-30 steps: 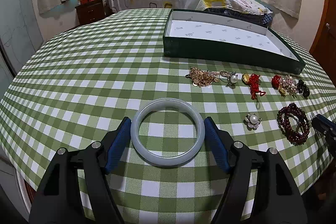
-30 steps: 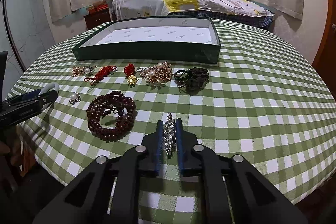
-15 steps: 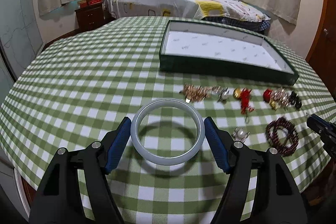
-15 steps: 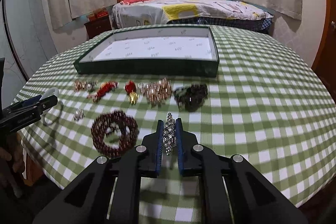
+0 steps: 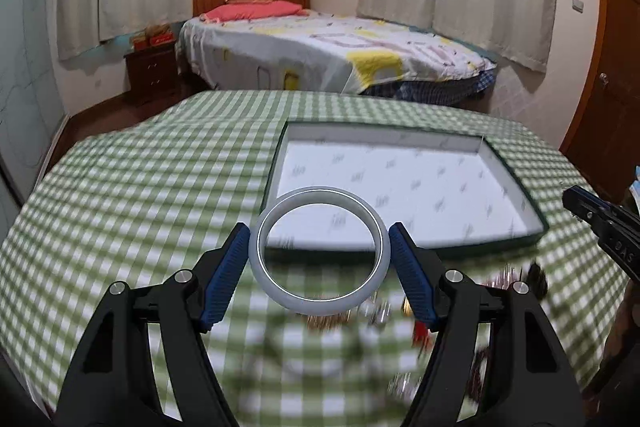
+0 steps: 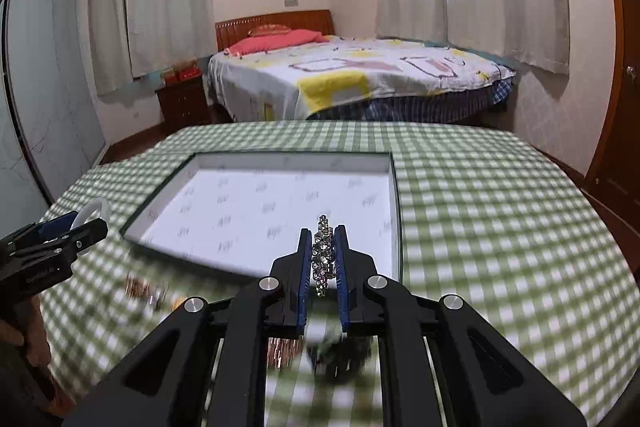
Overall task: Organize jewelry
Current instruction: 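Carry the bangle into the green box with the left tool while the right tool places the brooch, then withdraw both tools from the box back toward the remaining jewelry, then grasp the dark red bead bracelet with the right tool while the left tool grasps the pearl flower brooch, then carry the pearl brooch into the box with the left tool while the right tool carries the bead bracelet there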
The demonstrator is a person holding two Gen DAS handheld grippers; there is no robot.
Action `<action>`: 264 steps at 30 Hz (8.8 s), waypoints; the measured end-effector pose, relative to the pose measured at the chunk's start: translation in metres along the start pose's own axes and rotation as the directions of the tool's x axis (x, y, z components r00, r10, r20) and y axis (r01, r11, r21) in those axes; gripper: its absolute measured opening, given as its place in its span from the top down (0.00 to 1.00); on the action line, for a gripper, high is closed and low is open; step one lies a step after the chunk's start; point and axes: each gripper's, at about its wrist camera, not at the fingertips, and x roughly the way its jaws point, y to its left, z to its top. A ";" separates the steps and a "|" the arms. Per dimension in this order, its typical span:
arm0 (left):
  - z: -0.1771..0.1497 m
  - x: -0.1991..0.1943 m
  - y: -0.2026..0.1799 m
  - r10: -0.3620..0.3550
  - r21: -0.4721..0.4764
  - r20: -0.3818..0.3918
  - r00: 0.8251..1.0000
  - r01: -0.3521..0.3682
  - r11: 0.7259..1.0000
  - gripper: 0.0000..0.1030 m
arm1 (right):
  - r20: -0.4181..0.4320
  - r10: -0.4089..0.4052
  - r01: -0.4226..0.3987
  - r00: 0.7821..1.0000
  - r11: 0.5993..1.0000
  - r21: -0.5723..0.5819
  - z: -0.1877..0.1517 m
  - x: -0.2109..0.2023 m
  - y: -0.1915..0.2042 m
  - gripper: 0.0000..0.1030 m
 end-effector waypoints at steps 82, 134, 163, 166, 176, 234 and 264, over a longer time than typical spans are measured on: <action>-0.066 -0.036 0.041 0.111 -0.026 -0.121 0.986 -0.114 0.993 0.18 | -0.165 0.019 -0.034 0.986 0.996 -0.087 -0.072 -0.012 0.073 0.53; -0.102 -0.056 0.052 0.153 -0.036 -0.165 0.974 -0.161 0.986 0.18 | -0.241 0.039 -0.057 0.970 0.996 -0.067 -0.102 -0.015 0.064 0.83; -0.096 0.001 -0.051 0.082 0.159 -0.250 0.965 -0.043 0.986 0.37 | -0.211 -0.024 0.042 0.977 0.996 0.083 -0.103 -0.023 -0.022 0.83; -0.096 0.001 -0.051 0.053 0.148 -0.255 0.966 -0.015 0.989 0.46 | -0.214 -0.024 0.043 0.976 0.995 0.085 -0.103 -0.023 -0.022 0.83; -0.102 -0.004 -0.051 -0.020 0.122 -0.256 0.966 0.053 0.991 0.62 | -0.219 -0.023 0.042 0.975 0.996 0.082 -0.104 -0.022 -0.021 0.83; -0.001 0.004 -0.054 -0.134 0.114 -0.012 0.991 0.134 0.984 0.80 | -0.078 0.056 -0.053 0.995 0.998 0.036 -0.003 0.007 0.016 0.83; 0.005 0.137 -0.071 -0.122 0.108 -0.259 0.958 0.155 0.982 0.69 | -0.288 0.025 -0.020 0.957 1.000 0.021 -0.006 0.129 0.019 0.60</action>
